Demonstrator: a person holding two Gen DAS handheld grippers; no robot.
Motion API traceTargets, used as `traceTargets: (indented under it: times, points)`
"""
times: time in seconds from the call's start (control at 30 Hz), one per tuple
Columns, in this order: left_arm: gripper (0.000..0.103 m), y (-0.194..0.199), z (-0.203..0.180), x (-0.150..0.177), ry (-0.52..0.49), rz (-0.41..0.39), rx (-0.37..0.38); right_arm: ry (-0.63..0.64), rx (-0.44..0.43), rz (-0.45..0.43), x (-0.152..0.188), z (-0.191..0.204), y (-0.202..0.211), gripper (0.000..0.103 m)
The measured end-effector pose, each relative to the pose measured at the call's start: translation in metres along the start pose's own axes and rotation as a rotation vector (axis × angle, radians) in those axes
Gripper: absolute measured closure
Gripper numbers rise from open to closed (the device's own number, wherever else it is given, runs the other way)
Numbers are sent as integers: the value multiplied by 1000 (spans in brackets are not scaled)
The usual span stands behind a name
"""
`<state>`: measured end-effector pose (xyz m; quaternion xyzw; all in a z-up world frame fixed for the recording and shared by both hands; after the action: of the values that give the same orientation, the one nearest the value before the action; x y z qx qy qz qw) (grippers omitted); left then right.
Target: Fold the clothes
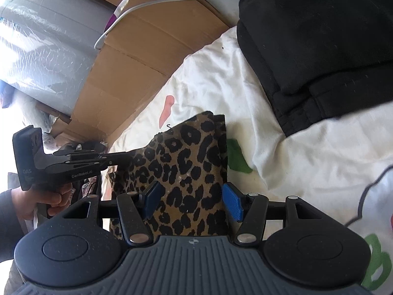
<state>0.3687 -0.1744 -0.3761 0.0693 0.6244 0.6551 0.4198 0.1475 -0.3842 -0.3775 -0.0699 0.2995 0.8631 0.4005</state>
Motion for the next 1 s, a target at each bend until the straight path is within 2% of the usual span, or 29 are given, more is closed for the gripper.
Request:
traceTargets:
  times: [0.23,0.57,0.73,1.0]
  points:
    - [101,-15,1,2,4,-36,0,70,57,3,-23,-3,-17,41]
    - [101,-20,4,13,40,-124,9,84,99,95,-34,-21,-57,40]
    - [101,-25,1,18,27,-178,-25,94,93,127,-40,-24,-71,41]
    - [100,-26,-4,22,7,-255,-102,69,80,119,-46,-26,-86,41]
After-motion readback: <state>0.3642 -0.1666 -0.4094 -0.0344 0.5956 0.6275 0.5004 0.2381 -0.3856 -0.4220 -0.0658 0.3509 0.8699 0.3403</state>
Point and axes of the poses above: each gripper's, at about its wrist camera, not at the fingertips, and y roughly against the way its jaws point, z to its left, x to its underside, the point moved 10 cm from there along -y, roughly the way its jaws point, and after that the axes turned 10 degrees about -x, right-handed, at the moved point
